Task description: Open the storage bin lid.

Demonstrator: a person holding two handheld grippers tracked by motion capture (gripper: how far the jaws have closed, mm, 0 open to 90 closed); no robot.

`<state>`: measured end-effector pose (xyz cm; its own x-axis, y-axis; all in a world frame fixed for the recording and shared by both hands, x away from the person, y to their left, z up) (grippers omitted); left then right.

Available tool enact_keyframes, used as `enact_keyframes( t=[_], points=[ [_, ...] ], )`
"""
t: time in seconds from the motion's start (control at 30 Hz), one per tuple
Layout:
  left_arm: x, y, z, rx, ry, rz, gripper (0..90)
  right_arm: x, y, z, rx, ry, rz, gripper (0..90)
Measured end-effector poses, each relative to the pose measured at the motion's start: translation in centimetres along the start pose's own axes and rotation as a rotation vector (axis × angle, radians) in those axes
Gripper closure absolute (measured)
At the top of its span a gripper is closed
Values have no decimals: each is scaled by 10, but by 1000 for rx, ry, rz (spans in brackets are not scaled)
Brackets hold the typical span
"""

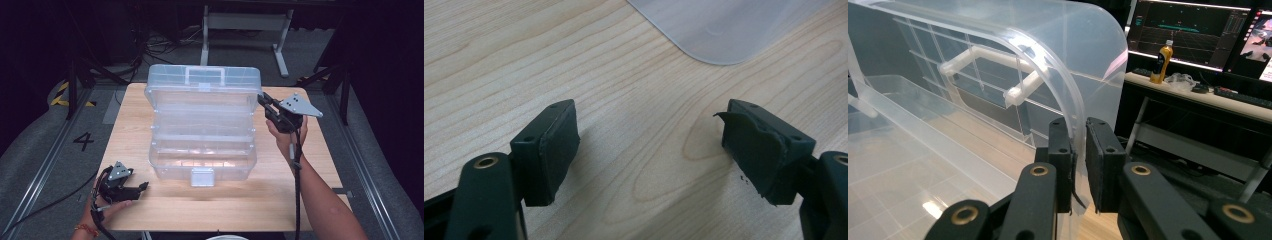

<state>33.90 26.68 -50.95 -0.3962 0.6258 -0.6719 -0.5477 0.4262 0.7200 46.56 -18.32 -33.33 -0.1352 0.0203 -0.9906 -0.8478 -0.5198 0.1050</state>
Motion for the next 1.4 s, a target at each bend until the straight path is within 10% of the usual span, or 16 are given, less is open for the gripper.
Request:
enact_keyframes(
  t=[1.4],
  points=[
    [-1, -1, 0, 8, -3, 2, 216, -16, -32, -18, 13, -68, 36, 840]
  ],
)
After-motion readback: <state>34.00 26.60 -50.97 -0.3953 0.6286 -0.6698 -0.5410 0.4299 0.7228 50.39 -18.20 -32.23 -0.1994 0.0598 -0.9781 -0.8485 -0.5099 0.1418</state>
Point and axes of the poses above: each handheld gripper's, and its own axes: y roughly backward along the jaws, x roughly out of its underside, z roughly to its left, the point moved 4 cm from there along -y, roughly forward along the jaws, and after that the axes turned 15 degrees about -y, right-handed, at the moved point
